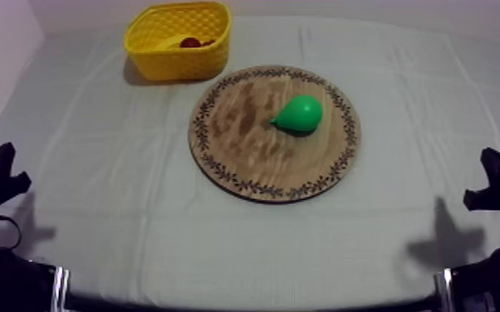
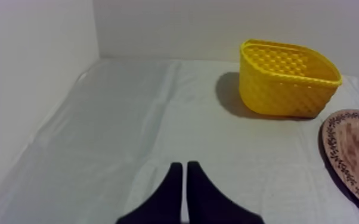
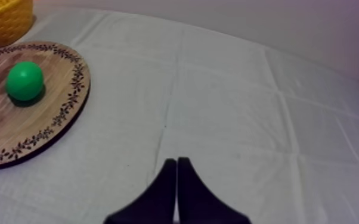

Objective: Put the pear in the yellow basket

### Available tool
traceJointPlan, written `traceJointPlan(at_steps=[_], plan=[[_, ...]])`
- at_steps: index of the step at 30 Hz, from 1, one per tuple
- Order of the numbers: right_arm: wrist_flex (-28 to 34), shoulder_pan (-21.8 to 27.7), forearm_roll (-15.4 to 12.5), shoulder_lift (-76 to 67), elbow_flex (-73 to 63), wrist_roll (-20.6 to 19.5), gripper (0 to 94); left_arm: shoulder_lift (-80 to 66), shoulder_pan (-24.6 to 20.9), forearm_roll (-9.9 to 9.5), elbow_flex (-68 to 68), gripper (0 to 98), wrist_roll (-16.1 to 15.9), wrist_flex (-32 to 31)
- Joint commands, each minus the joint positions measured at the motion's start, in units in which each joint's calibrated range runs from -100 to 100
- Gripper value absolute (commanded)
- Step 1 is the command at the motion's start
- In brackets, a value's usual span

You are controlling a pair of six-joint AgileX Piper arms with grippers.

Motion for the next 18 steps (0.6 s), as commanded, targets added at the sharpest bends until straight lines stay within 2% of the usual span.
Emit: traceJointPlan(at_steps=[1,18], plan=[[0.0,0.0,0.0,0.0,0.1,0.0,0.5,0.0,-0.6,0.21,0.1,0.0,0.5,0.5],[0.0,0.0,0.0,0.0,0.1,0.0,0.5,0.0,-0.5,0.21,-0.1,0.0,0.1,1.4]])
